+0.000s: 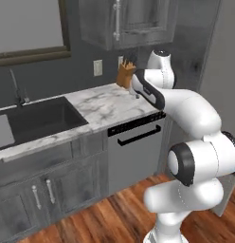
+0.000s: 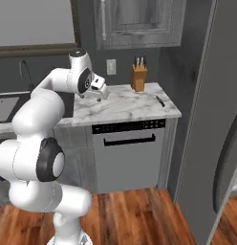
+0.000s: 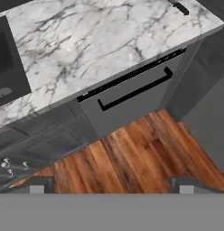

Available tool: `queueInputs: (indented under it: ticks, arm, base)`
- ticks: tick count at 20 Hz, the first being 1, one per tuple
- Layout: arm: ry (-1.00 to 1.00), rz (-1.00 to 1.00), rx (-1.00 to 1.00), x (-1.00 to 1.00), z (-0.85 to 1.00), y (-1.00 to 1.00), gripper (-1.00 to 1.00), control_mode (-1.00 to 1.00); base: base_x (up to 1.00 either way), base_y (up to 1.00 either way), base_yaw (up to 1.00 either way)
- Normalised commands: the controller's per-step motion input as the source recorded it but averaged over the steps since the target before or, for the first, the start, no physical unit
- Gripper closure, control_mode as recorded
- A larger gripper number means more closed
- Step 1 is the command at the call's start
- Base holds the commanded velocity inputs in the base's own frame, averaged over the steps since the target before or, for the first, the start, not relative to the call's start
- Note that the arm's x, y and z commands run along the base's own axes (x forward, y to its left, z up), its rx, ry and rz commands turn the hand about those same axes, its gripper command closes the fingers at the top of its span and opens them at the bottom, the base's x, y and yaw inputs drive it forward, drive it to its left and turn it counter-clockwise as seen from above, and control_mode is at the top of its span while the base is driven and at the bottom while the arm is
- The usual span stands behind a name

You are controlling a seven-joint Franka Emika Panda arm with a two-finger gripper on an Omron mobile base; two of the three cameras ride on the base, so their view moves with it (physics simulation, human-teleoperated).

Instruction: Retrieve the butter from the fridge and place it on a plate on the dining table. Then retrieve the butter knife by the fridge and place it near the plate.

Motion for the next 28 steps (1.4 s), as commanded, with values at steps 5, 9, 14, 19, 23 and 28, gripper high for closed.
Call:
queueInputs:
  ticks: [5,9,14,19,23,28]
  arm:
    - [0.00,0.00,0.00,0.00,0.00,0.00,-1.00,1.00]
    - [0.00,0.00,0.00,0.00,0.00,0.00,-1.00,1.00]
    - [0.00,0.00,0.00,0.00,0.00,0.00,-1.00,1.00]
    - [0.00,0.00,0.00,0.00,0.00,0.00,-1.00,1.00]
    - [0.00,0.00,0.00,0.00,0.00,0.00,-1.00,1.00]
    - [0.00,0.00,0.00,0.00,0.00,0.00,-1.00,1.00]
  base:
    - [0.47,-0.66,0.43]
    - [0.48,-0.50,0.38]
    - [0.71,-0.36,0.30]
    - [0.62,-0.40,0.22]
    - [0.40,-0.46,0.17]
    - [0.48,-0.44,0.10]
